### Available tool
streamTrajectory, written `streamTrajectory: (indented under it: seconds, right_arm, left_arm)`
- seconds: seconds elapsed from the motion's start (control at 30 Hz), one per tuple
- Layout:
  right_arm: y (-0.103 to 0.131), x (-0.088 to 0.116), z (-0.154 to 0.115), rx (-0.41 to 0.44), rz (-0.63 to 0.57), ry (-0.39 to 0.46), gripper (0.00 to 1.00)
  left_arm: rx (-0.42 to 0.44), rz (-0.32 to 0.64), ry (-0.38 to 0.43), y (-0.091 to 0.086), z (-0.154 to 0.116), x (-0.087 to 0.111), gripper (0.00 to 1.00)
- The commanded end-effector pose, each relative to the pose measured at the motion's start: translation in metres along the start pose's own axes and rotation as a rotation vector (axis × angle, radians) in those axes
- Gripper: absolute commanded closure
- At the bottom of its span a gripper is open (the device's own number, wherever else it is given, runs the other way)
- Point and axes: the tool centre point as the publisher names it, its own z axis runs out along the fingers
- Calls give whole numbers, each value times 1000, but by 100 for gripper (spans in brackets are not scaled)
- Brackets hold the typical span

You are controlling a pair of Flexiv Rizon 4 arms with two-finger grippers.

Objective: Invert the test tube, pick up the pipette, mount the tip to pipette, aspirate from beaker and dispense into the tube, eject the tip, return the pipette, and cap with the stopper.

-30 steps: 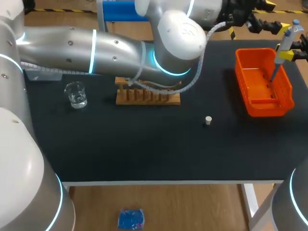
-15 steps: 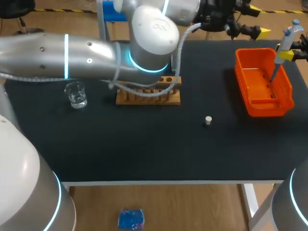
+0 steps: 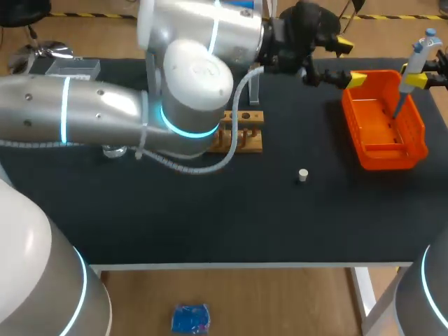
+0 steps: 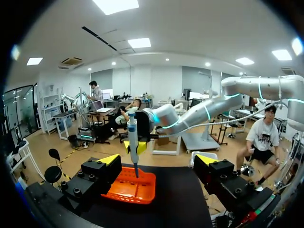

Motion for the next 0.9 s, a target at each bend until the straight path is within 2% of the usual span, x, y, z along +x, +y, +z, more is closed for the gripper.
streamTrajectory:
  seconds: [0.03,0.57,0.9]
  right_arm:
    - [1,0,-1,3,1,2,100]
    - [1,0,-1,3,1,2,100]
    - [1,0,-1,3,1,2,100]
  left_arm:
    - [211,-1,-39,15,-12,18,0]
    - [273,-18,-98,58,-45,46,0]
    - [313,-15,-123,84,-74,42,0]
